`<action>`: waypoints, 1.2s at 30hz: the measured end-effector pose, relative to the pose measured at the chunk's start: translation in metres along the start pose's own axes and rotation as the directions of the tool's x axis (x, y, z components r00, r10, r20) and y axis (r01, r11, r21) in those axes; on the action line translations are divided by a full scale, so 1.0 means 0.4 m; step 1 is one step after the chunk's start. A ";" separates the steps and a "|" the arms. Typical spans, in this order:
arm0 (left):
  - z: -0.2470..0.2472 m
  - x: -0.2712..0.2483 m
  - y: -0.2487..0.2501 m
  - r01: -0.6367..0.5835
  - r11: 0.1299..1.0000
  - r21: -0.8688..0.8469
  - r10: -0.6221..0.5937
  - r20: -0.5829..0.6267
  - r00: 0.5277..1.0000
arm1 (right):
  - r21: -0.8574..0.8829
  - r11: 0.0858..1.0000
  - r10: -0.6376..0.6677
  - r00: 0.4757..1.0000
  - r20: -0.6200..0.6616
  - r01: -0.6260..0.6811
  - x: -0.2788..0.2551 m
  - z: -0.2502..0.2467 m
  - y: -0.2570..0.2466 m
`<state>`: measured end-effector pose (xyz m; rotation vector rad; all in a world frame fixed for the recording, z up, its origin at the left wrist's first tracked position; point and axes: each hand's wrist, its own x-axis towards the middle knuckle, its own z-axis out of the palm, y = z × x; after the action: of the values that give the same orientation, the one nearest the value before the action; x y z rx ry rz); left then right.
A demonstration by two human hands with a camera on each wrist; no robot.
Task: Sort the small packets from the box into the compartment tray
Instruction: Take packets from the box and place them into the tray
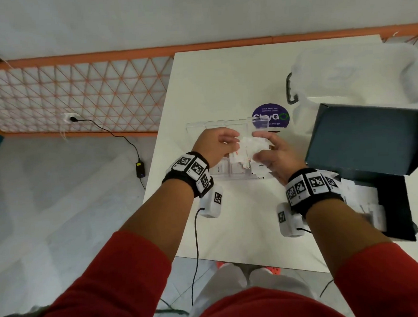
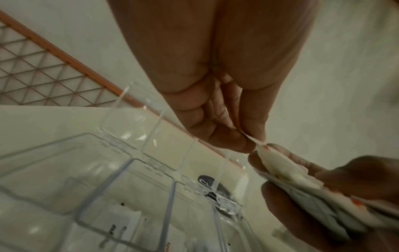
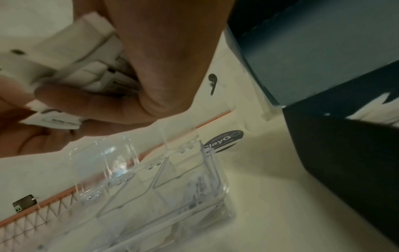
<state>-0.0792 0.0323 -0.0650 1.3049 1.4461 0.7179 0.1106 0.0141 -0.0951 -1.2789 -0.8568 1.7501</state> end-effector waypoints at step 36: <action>0.083 0.021 -0.062 0.148 0.801 0.580 -0.078 -0.145 0.986 | 0.021 1.000 -0.005 0.987 -0.161 0.009 0.004 -0.066 -0.007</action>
<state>-0.0559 0.0279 -0.1000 1.6415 1.9190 0.2566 0.1361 0.0186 -0.1004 -1.3808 -0.7469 1.6211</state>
